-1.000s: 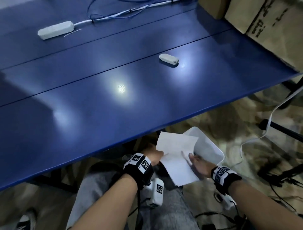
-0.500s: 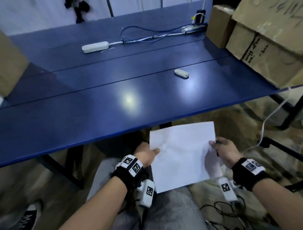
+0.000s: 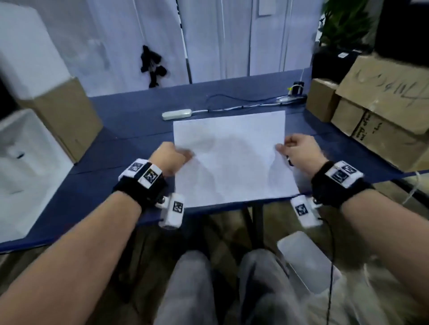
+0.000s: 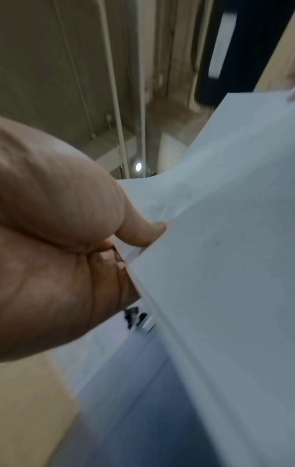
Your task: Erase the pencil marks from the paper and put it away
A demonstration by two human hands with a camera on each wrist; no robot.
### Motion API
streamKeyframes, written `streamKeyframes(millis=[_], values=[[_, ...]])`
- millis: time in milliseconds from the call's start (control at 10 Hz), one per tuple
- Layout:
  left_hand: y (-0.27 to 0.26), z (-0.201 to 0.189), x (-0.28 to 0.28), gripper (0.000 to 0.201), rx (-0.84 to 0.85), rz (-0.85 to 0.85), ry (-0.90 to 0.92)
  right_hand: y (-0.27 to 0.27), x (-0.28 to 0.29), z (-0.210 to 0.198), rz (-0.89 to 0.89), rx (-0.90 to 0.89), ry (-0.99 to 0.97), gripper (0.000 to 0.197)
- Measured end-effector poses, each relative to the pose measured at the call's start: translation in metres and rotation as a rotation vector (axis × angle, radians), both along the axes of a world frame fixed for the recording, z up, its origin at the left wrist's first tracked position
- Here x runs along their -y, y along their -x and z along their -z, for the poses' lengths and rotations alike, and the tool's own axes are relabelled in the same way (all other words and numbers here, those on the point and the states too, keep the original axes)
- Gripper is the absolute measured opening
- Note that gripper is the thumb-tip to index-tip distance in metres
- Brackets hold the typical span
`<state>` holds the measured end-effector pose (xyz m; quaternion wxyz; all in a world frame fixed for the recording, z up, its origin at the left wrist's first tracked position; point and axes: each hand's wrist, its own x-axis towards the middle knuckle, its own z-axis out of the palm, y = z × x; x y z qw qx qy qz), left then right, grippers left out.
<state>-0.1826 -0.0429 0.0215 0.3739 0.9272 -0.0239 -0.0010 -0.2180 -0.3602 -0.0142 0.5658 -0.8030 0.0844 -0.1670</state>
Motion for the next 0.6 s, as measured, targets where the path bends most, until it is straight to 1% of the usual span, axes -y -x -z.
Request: streamKeyframes(millis=[100, 200, 300, 400, 500, 600], values=[[-0.052, 0.013, -0.007, 0.042, -0.037, -0.076, -0.148, -0.075, -0.012, 0.013, 0.014, -0.156, 0.229, 0.014], [-0.122, 0.033, -0.020, 0.059, -0.121, -0.209, -0.154, -0.148, -0.024, 0.019, -0.024, -0.291, 0.445, 0.017], [-0.169, 0.050, -0.020, 0.059, -0.183, -0.213, -0.220, -0.186, -0.036, 0.025, -0.038, -0.350, 0.580, 0.026], [-0.170, 0.044, -0.006, 0.045, -0.236, -0.238, -0.333, -0.208, -0.039, 0.032, -0.028, -0.416, 0.656, 0.025], [-0.176, 0.046, 0.000, 0.041, -0.276, -0.241, -0.369, -0.219, -0.036, 0.030, -0.040, -0.493, 0.707, 0.020], [-0.173, 0.046, -0.003, 0.051, -0.297, -0.263, -0.394, -0.224, -0.028, 0.034, -0.009, -0.540, 0.638, 0.034]])
